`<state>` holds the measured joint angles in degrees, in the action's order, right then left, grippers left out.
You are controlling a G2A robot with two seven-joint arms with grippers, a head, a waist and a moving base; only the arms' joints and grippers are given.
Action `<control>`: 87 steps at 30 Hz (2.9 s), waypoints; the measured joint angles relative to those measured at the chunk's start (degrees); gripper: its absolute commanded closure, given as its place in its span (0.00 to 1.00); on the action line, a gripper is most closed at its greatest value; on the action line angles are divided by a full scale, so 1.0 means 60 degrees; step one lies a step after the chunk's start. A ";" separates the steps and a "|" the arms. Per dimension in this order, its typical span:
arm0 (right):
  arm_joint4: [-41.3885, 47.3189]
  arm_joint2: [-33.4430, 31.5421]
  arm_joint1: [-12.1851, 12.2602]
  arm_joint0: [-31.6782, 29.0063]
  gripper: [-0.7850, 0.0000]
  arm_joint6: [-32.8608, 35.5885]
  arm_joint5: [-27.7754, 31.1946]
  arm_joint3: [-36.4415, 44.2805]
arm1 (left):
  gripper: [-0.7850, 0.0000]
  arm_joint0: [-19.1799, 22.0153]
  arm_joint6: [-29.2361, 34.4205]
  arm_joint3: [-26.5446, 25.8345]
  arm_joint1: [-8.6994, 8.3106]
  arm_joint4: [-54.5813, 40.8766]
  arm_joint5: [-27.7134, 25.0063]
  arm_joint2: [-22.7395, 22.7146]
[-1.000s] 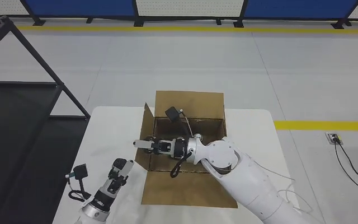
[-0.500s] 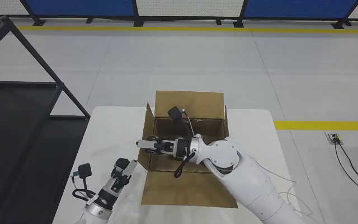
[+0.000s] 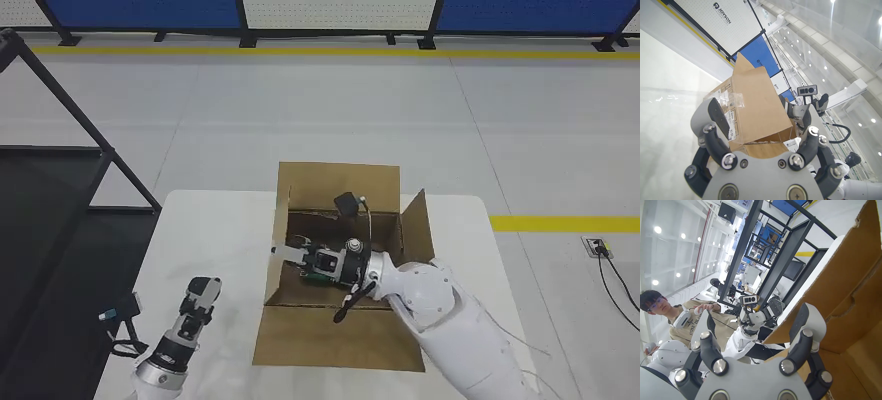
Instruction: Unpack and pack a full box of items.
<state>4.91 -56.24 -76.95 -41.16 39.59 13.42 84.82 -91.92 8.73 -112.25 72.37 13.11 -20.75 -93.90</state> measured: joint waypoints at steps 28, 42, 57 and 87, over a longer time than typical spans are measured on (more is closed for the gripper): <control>-0.1303 -0.4855 0.0866 -0.5654 0.00 -0.2813 -0.0829 0.3427 | 0.00 0.0113 0.0313 -0.0050 -0.0060 -0.0192 0.0027 -0.0177; -0.0858 -0.4964 0.0835 -0.5785 0.00 -0.3603 -0.0923 0.2062 | 0.00 0.0112 0.0248 -0.0072 -0.0071 -0.0057 0.0086 -0.0074; -0.0485 -0.5039 0.0846 -0.5797 0.00 -0.3635 -0.0347 0.1700 | 0.00 0.0181 0.0236 -0.0065 -0.0085 0.0019 0.0160 0.0011; -0.1534 -0.1981 0.0821 -0.3092 0.00 0.0954 -0.2051 0.4866 | 0.00 0.0083 0.0043 -0.0206 -0.0151 -0.0728 -0.0098 -0.0862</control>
<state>-4.29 -68.13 -72.02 -59.71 45.31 1.11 114.01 -91.42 8.99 -113.49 71.47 8.75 -21.33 -99.08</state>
